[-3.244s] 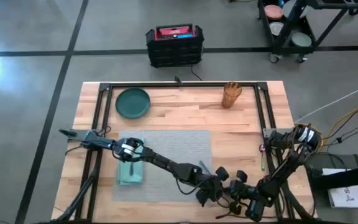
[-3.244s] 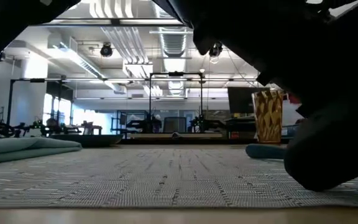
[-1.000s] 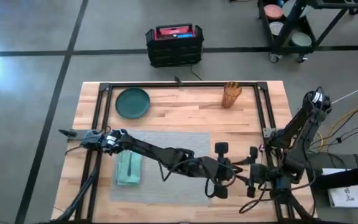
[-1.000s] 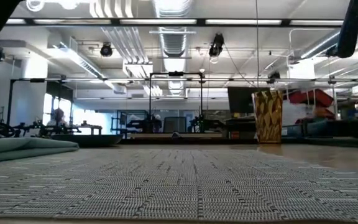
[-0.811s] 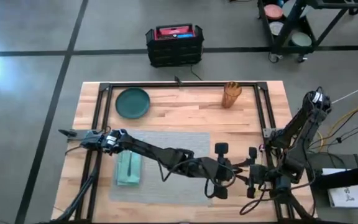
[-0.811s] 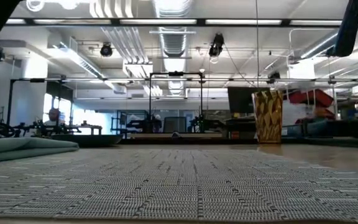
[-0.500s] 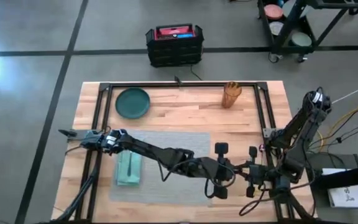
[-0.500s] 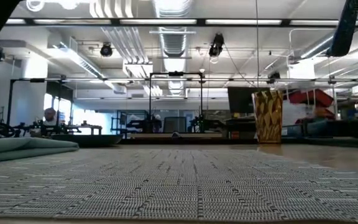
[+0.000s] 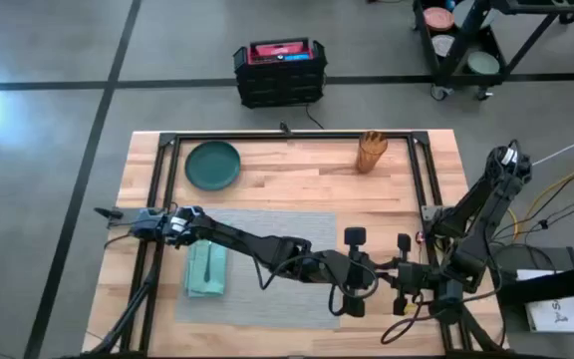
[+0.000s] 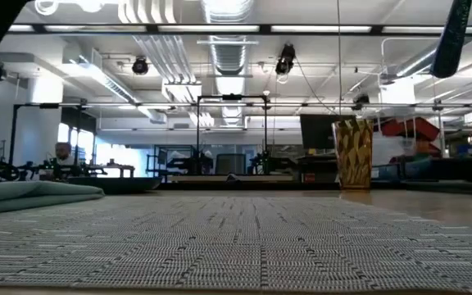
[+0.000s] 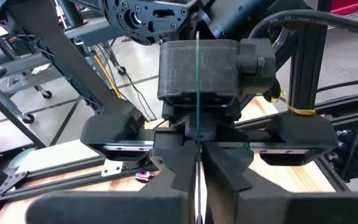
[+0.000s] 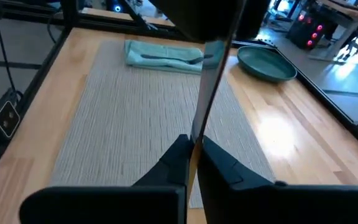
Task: Set table place
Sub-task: Put the blue table knife on the right of the gray tablemat
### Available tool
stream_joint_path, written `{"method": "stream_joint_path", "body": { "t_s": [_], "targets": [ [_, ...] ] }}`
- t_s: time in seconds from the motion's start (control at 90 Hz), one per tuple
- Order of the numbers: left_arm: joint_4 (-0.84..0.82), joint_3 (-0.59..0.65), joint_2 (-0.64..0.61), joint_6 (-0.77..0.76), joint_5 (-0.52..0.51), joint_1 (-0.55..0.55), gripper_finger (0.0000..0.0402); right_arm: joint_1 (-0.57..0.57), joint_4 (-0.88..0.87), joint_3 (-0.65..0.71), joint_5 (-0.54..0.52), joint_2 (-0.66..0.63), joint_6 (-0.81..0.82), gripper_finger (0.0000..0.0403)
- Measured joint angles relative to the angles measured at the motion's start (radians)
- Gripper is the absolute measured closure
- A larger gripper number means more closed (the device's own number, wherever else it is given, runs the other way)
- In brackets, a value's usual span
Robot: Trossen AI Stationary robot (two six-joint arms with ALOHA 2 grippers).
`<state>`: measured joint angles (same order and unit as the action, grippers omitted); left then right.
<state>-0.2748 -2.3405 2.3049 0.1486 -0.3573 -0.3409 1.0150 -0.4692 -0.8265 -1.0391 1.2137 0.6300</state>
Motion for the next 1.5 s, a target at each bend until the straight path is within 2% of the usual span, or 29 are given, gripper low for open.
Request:
{"method": "stream_joint_path", "body": {
  "t_s": [0.211,0.289,0.378,0.544,0.678,0.8,0.889,1.144,1.311,1.5],
  "targets": [
    [-0.132,-0.002,-0.048,-0.006,-0.002,0.002,0.0266,-0.018,0.003,0.0,0.019,-0.005,0.015,0.0402],
    [-0.231,-0.002,-0.079,-0.013,-0.005,0.002,0.0232,-0.025,0.002,0.0,0.027,-0.005,0.029,0.0402],
    [-0.369,-0.003,-0.115,-0.048,-0.043,0.001,0.0212,-0.034,0.002,0.0,0.03,-0.005,0.041,0.0402],
    [-0.625,-0.002,-0.184,-0.155,-0.078,-0.004,0.0212,-0.063,0.003,0.0,0.077,-0.007,0.081,0.0403],
    [-0.861,0.008,-0.216,-0.266,-0.08,-0.011,0.0233,-0.09,0.003,0.0,0.093,-0.008,0.125,0.0403],
    [-0.98,0.054,-0.213,-0.376,-0.08,-0.026,0.0259,-0.123,0.006,0.0,0.165,-0.008,0.16,0.0403],
    [-0.979,0.125,-0.213,-0.427,-0.08,-0.049,0.0279,-0.144,0.011,0.0,0.21,-0.001,0.16,0.0403],
    [-0.906,0.378,-0.255,-0.517,-0.079,-0.138,0.0321,-0.178,0.035,0.0,0.212,0.05,0.185,0.0403],
    [-0.713,0.626,-0.403,-0.527,-0.027,-0.184,0.0326,-0.21,0.098,0.0,0.23,0.102,0.184,0.0403],
    [-0.426,0.97,-0.618,-0.552,-0.071,-0.222,0.0327,-0.279,0.165,0.0,0.284,0.145,0.182,0.0403]
  ]
}}
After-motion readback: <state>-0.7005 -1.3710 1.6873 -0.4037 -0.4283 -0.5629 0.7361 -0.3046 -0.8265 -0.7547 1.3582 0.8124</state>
